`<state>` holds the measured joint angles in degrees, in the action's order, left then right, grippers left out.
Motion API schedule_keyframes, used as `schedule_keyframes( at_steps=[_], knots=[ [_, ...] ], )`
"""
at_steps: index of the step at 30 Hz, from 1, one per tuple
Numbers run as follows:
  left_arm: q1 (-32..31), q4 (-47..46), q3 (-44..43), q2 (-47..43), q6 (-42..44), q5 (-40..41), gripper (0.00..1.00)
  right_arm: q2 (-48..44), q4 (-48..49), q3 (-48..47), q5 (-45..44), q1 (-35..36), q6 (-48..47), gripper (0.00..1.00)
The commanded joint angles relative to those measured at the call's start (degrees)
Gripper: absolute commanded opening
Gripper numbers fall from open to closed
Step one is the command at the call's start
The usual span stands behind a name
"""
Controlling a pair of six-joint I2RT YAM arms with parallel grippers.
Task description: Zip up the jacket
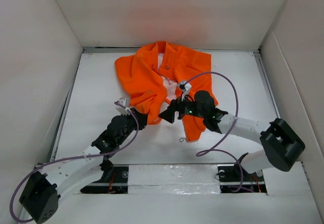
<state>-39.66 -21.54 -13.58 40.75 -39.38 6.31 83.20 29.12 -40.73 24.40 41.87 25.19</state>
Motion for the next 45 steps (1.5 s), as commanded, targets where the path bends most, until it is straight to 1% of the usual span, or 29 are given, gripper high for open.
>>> schedule_keyframes(
  at_steps=[1,3,5,8,12,14,21,24,29,33,34,36,38,39,44,45],
  knots=[
    [-0.1,1.8,-4.0,2.3,-3.0,0.2,0.0,-7.0,-2.6,1.5,-3.7,3.0,-1.6,0.97],
    [-0.1,1.6,-4.5,3.5,-4.3,0.5,0.0,-9.8,-3.0,2.4,-4.4,4.3,-1.0,1.0],
    [-0.1,0.8,-4.3,4.7,-6.0,0.7,0.0,-10.9,-2.8,3.6,-5.0,6.3,0.5,1.0],
    [-0.1,-0.6,-4.1,5.4,-7.5,2.1,0.0,-11.0,0.9,5.0,-5.9,8.3,3.8,1.0],
    [-0.1,-0.6,-4.6,5.7,-7.9,3.6,0.0,-7.5,5.8,4.1,-5.4,10.4,7.5,1.0],
    [-0.1,-0.6,-4.6,5.4,-7.8,3.5,0.0,-5.2,6.3,3.2,-5.3,10.4,9.3,1.0],
    [-0.1,-1.3,-3.5,3.8,-7.8,2.4,0.0,-1.1,13.9,2.9,-7.5,11.0,14.1,1.0],
    [-0.1,-1.4,-3.4,3.8,-7.6,2.0,0.0,0.0,15.6,1.9,-8.2,11.0,15.1,1.0],
    [-0.1,-1.6,-3.2,4.2,-7.1,1.7,0.0,1.0,15.8,0.9,-9.8,11.0,15.9,0.99],
    [-0.1,-2.4,-2.9,4.8,-7.2,1.1,0.0,1.8,16.7,1.0,-10.8,11.0,16.6,0.9],
    [-0.1,-2.5,-2.8,4.8,-7.2,1.1,0.0,1.8,17.0,1.1,-10.8,11.0,16.6,0.85],
    [-0.1,-2.7,-2.7,4.9,-7.1,1.0,0.0,1.9,16.8,0.7,-11.0,11.0,16.3,0.82],
    [-0.1,-2.5,-2.8,5.0,-6.9,1.0,0.0,2.0,15.7,0.0,-11.4,11.0,15.5,0.73],
    [-0.1,-2.5,-2.9,5.0,-6.9,1.0,0.0,2.1,15.3,-0.1,-11.6,11.0,15.4,0.7],
    [-0.1,-2.1,-3.2,5.1,-6.4,1.1,0.0,1.6,14.7,0.3,-13.1,11.0,14.7,0.42],
    [-0.1,-2.1,-3.2,5.1,-6.3,1.1,0.0,1.4,14.3,0.3,-13.2,11.0,14.6,0.34]
  ],
)
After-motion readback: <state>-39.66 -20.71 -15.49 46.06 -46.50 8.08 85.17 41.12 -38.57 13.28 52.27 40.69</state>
